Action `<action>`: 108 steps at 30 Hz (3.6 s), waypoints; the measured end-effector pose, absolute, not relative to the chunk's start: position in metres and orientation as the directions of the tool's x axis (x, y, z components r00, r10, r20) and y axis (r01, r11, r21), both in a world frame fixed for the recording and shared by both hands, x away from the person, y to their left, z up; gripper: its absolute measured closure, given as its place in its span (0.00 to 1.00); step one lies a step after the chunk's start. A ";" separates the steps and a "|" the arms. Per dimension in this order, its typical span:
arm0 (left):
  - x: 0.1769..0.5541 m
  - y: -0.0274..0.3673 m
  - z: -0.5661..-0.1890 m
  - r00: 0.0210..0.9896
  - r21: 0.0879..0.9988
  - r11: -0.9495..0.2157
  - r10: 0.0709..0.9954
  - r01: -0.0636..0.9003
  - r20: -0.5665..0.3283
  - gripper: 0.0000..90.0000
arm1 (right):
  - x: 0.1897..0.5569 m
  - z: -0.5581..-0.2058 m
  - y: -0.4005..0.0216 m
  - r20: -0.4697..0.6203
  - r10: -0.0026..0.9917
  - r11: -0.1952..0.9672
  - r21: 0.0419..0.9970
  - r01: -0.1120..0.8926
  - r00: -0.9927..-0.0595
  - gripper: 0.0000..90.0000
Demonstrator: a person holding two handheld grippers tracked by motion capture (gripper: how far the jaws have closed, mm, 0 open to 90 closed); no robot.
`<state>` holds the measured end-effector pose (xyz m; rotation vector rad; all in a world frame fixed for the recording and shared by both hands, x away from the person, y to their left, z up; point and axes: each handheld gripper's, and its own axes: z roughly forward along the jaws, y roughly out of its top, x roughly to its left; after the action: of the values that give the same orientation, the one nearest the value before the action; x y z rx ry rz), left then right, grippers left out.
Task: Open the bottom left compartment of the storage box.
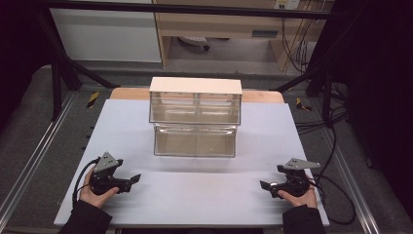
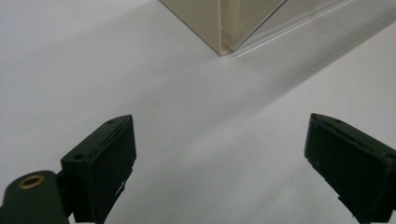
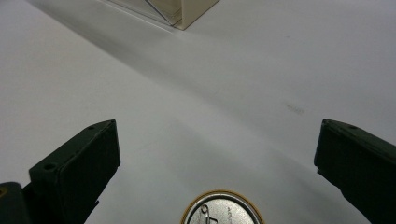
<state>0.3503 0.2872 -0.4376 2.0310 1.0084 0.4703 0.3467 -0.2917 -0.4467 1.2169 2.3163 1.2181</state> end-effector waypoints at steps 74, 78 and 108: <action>0.349 0.209 -0.411 0.637 0.795 -0.399 0.770 0.456 0.021 0.99 | 0.346 -0.448 -0.290 0.130 0.776 0.312 0.771 0.555 -0.617 0.01; 0.353 0.203 -0.411 0.636 0.798 -0.392 0.772 0.458 0.014 0.99 | 0.346 -0.448 -0.290 0.131 0.776 0.311 0.771 0.556 -0.617 0.01; 0.366 0.187 -0.418 0.616 0.820 -0.350 0.788 0.453 -0.004 0.99 | 0.346 -0.449 -0.290 0.120 0.776 0.323 0.768 0.553 -0.620 0.01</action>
<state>0.3661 0.1874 -0.4177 2.0001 0.9782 0.5050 0.3462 -0.2903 -0.4489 1.1991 2.3208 1.1834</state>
